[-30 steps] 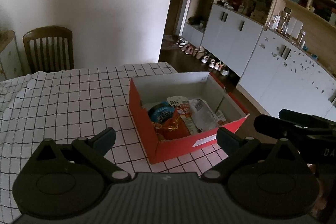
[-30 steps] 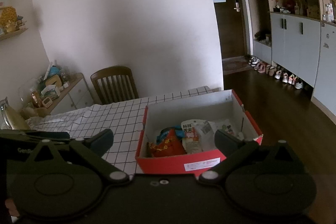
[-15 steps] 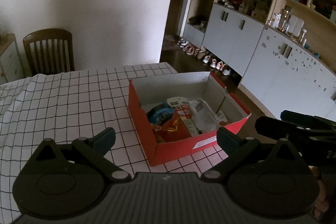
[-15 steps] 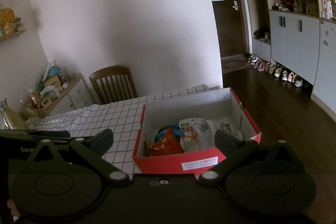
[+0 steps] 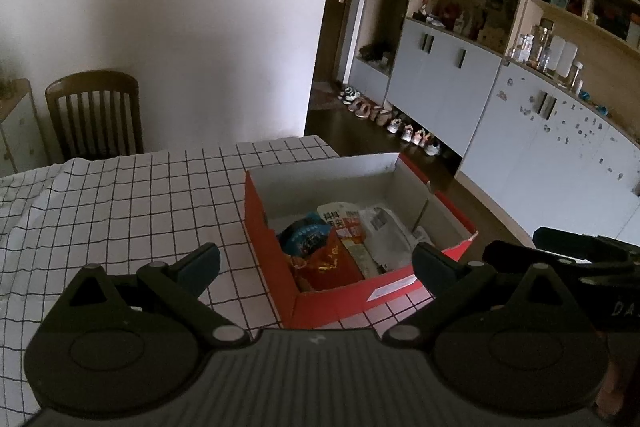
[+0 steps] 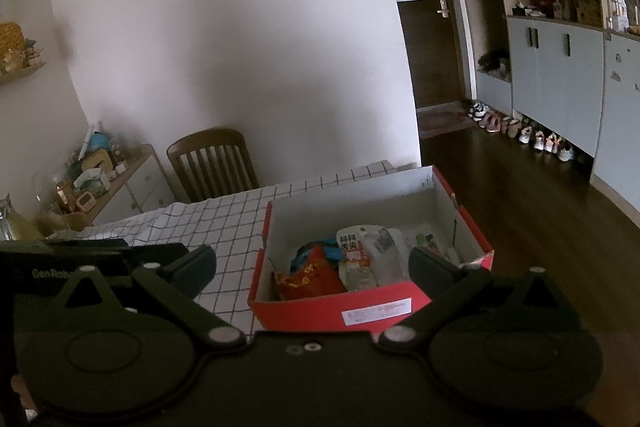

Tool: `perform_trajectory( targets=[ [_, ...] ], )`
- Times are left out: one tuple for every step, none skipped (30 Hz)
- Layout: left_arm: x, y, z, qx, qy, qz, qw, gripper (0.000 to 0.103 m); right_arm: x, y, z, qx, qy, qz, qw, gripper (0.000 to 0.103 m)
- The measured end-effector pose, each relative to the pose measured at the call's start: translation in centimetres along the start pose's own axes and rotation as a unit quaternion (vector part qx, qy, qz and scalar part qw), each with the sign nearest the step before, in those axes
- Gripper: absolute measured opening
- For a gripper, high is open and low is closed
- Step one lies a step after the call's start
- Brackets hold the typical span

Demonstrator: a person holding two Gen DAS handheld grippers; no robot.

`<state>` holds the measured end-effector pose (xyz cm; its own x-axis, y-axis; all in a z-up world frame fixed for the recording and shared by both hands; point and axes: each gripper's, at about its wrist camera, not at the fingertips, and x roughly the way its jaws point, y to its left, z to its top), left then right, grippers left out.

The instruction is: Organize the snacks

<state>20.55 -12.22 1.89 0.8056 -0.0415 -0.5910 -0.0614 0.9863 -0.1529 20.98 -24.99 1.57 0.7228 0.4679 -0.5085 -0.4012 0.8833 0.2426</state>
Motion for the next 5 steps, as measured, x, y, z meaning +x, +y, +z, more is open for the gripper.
perform_trajectory(
  targets=[
    [0.00,-0.03,-0.04,-0.001,0.001,0.000,1.0000,0.103,0.02,-0.01,-0.04,0.000,0.000,-0.001,1.000,0.103],
    [0.06,0.00,-0.05,-0.002,0.002,-0.001,1.0000,0.103,0.07,-0.03,-0.08,0.000,0.001,-0.001,1.000,0.103],
    [0.14,0.09,-0.07,-0.004,0.005,-0.001,1.0000,0.103,0.19,-0.02,-0.09,0.000,0.002,-0.003,1.000,0.103],
    [0.21,0.20,-0.10,-0.005,0.008,-0.003,1.0000,0.103,0.31,-0.02,-0.13,-0.001,0.004,-0.004,1.000,0.103],
    [0.27,0.26,-0.10,-0.005,0.011,-0.006,0.9999,0.103,0.50,-0.08,-0.24,-0.001,0.007,-0.005,1.000,0.103]
  ],
)
